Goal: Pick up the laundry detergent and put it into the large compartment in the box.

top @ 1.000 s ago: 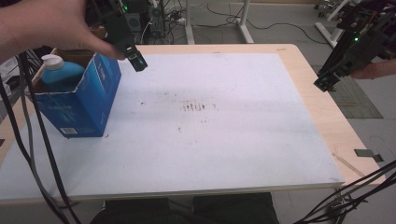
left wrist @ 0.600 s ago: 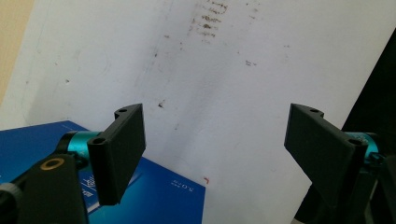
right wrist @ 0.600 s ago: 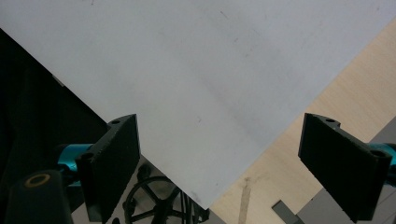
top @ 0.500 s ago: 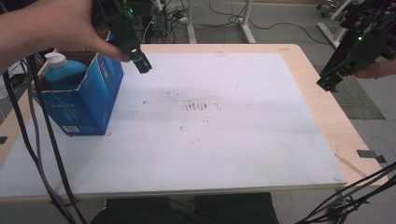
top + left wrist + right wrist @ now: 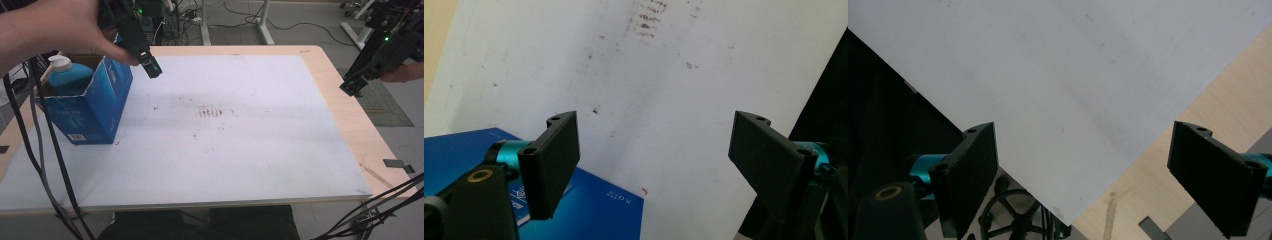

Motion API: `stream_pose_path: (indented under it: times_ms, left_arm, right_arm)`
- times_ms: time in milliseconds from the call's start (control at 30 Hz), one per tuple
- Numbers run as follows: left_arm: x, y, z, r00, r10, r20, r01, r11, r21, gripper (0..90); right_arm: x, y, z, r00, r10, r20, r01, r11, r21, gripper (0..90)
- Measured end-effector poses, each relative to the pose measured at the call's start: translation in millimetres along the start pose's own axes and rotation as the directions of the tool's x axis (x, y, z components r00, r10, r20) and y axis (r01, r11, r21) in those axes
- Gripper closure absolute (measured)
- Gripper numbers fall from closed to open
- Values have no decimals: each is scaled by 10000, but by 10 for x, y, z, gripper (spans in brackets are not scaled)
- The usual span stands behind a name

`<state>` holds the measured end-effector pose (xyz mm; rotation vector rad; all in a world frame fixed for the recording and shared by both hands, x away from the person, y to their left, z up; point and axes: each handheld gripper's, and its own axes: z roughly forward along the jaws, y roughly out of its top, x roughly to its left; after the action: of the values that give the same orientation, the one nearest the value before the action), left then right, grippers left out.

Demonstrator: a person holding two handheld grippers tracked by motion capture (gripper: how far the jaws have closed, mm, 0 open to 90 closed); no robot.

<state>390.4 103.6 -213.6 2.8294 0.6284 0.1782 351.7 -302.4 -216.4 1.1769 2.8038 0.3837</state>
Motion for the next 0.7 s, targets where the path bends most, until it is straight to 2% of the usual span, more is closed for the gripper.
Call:
stream_pose_path:
  times_ms: [700]
  left_arm:
    - [26,-23,-2,10000,-46,25,46,10000,9,207]
  right_arm:
    - [-27,21,21,10000,1,-56,-1,10000,35,121]
